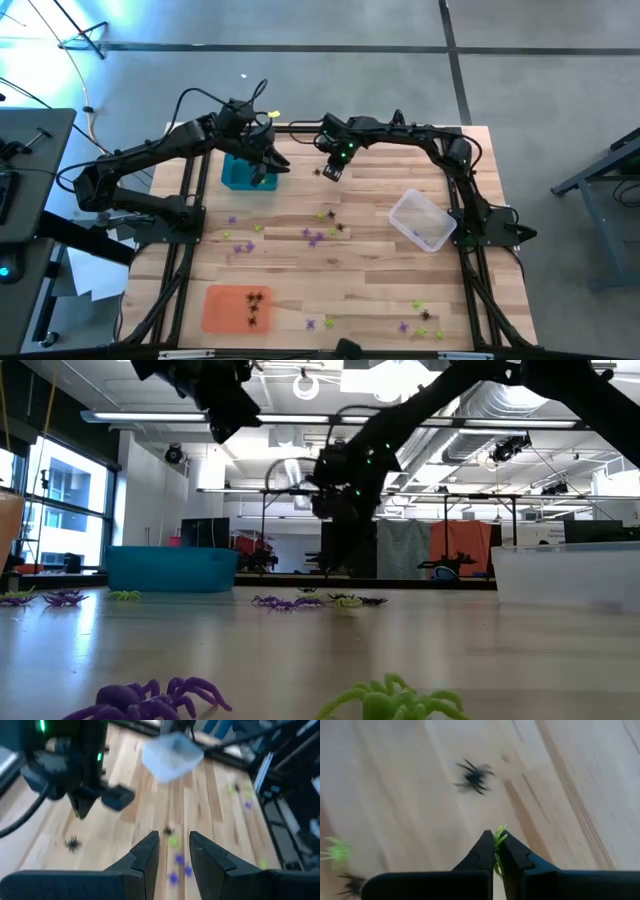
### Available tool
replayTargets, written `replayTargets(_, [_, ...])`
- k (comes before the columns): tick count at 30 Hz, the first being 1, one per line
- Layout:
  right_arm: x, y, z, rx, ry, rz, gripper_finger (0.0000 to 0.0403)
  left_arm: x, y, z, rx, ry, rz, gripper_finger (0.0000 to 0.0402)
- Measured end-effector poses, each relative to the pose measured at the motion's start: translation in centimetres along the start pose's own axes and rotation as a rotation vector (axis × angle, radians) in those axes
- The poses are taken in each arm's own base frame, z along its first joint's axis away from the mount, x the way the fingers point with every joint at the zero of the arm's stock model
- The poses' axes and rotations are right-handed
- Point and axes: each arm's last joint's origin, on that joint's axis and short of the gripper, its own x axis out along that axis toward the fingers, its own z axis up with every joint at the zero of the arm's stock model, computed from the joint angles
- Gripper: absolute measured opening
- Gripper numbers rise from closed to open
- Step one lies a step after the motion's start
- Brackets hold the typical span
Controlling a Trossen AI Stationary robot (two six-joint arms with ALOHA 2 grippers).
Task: Sort Halloween decoration
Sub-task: Put the green spider toy into the blue bin
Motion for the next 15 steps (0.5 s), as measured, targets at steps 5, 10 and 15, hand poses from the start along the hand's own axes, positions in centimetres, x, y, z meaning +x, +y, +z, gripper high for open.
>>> replayTargets(5, [-2.0,3.5,2.0,-0.1,-0.038,0.027,0.0002,0.1,0.0,-1.5,0.016,0.121,-0.004,0.0094])
replayTargets(10, [-4.3,8.0,3.0,-0.222,-0.03,0.026,0.0001,0.5,0.4,-3.0,-0.003,0.208,0.06,0.0094])
replayTargets(15, [-6.2,12.1,3.3,-0.337,-0.031,-0.086,0.0001,1.2,0.9,-4.6,-0.005,0.256,0.081,0.0094])
